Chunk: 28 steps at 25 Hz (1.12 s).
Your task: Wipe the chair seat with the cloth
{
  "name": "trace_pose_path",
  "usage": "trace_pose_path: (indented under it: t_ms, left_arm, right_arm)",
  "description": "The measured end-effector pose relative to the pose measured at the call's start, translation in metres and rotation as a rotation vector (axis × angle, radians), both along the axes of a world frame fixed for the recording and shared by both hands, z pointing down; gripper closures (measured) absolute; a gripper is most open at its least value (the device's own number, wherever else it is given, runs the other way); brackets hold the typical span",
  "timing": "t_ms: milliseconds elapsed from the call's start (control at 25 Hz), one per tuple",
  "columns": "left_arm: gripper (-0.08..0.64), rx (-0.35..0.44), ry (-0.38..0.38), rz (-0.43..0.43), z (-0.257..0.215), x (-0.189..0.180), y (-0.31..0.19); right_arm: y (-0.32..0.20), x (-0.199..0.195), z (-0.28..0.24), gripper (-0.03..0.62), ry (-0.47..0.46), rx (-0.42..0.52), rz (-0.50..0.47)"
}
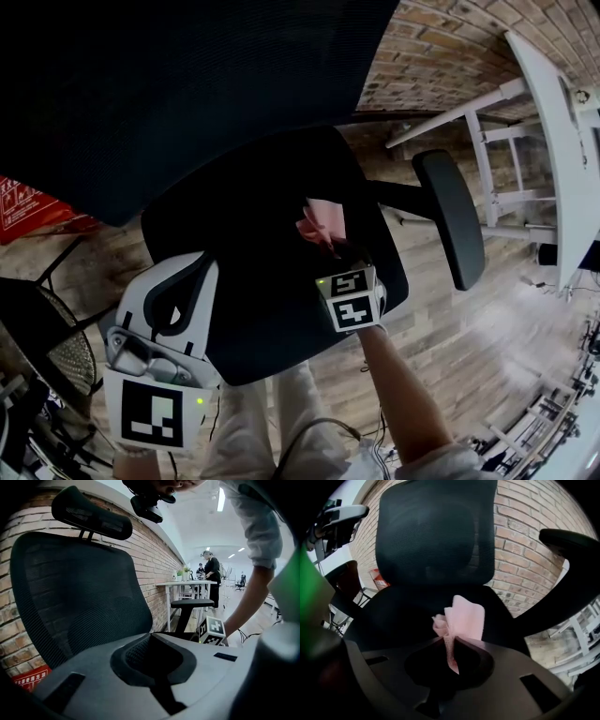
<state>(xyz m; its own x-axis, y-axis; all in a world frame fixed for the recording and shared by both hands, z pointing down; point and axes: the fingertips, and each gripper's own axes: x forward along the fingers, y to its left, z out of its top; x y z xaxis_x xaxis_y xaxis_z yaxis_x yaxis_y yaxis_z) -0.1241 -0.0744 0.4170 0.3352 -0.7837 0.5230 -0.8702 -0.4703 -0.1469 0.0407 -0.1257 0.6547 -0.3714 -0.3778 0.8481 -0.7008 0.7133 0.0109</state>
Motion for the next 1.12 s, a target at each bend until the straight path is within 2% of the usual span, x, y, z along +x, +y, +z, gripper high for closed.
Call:
trace_pose_path:
  t_ms: [360, 800, 1120]
  left_arm:
    - [0.541, 0.014, 0.008, -0.025, -0.003, -0.007, 0.005]
    - [0.541, 0.02, 0.02, -0.026, -0.003, -0.008, 0.009]
    - [0.541, 0.021, 0.021, -0.021, -0.003, -0.006, 0.013]
  right_arm:
    - [0.063, -0.059, 0.003, 0.535, -0.08, -0.064, -0.106]
    - [0.176, -0.145, -0.009, 0.535, -0.19, -0.16, -0.37]
    - [0.243, -0.163, -0.022, 0.535, -0.242, -0.23, -0.516]
